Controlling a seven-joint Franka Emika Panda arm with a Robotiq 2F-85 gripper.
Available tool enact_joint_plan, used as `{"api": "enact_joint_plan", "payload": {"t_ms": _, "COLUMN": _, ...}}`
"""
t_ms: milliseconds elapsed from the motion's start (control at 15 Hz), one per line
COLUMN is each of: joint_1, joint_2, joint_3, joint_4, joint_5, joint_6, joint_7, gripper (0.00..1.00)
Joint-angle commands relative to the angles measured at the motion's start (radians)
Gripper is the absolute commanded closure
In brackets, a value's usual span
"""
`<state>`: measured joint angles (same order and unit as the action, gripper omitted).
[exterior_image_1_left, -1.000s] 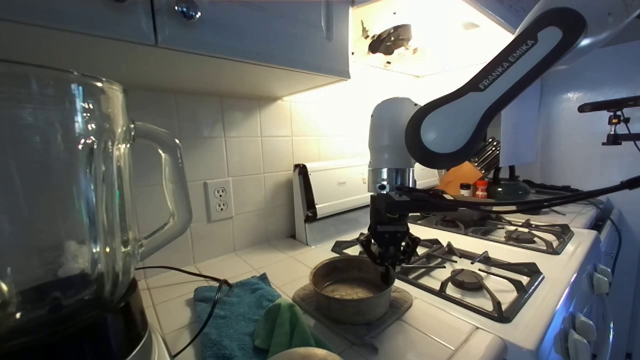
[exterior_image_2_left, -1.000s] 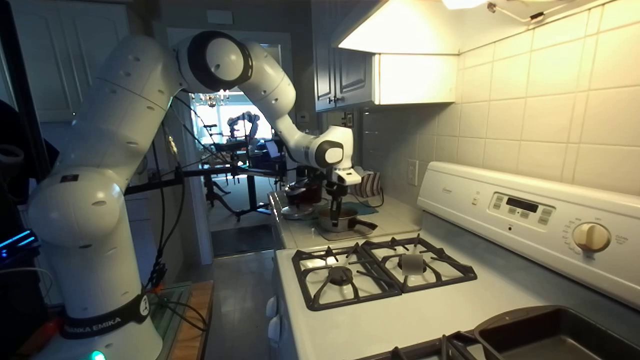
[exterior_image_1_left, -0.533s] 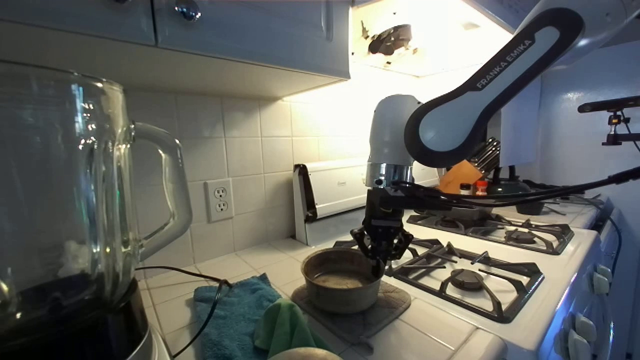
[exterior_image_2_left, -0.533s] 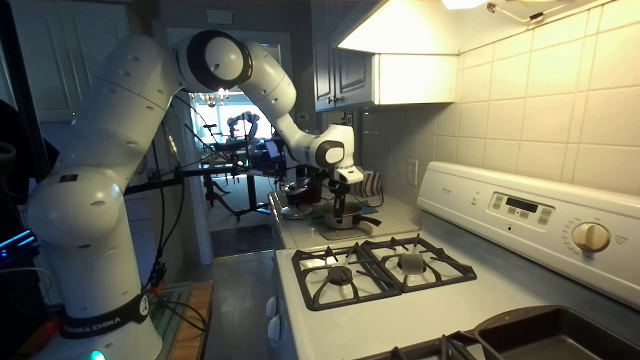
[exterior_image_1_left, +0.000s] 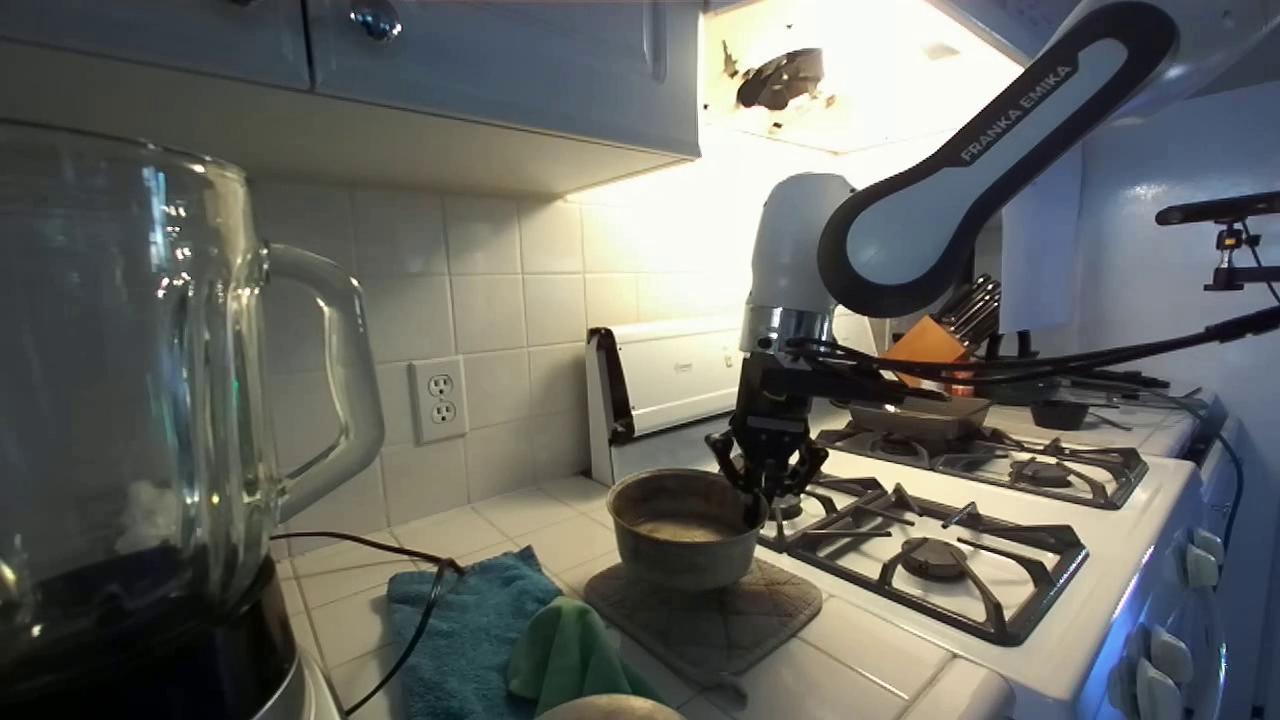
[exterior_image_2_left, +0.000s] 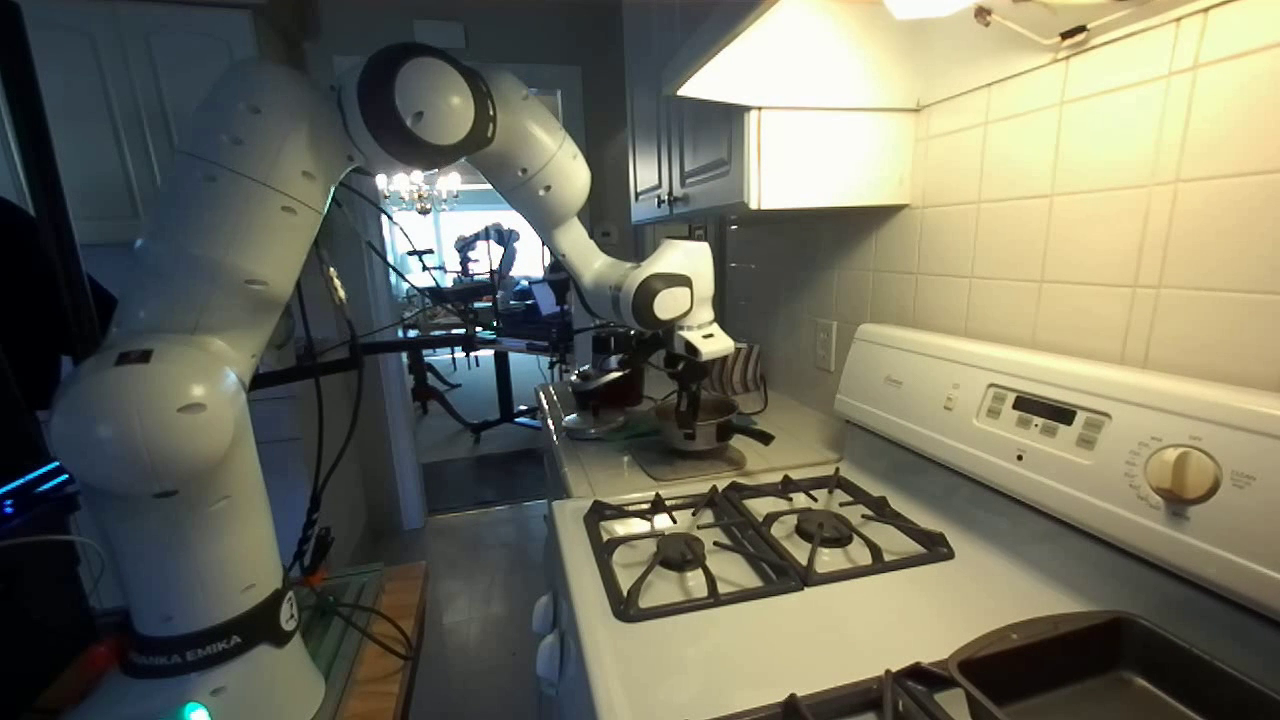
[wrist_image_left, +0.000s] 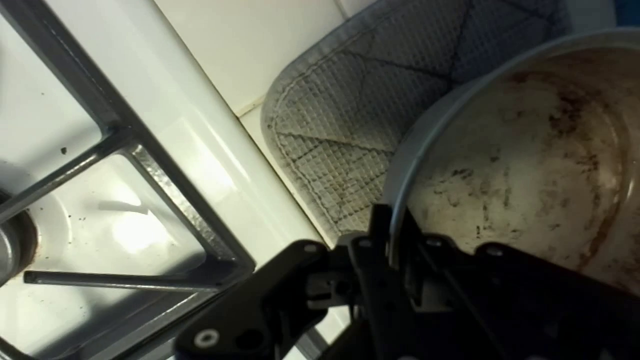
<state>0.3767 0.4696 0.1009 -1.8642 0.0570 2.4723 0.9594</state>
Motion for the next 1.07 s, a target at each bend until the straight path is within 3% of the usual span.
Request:
{"api": "enact_joint_plan", "payload": {"t_ms": 0, "joint_1": -0.021, "joint_2": -0.115, "joint_3": -0.004, "joint_4": -0.132, "joint_5": 0.029, "joint_6": 0.026, "joint_7": 0.044, "gripper": 0.98}}
{"api": "enact_joint_plan", "payload": {"t_ms": 1000, "joint_1": -0.126, "joint_2": -0.395, "joint_3": -0.034, "joint_4": -0.540, "joint_5": -0.003, "joint_6": 0.209, "joint_7": 0.368, "gripper": 0.98}}
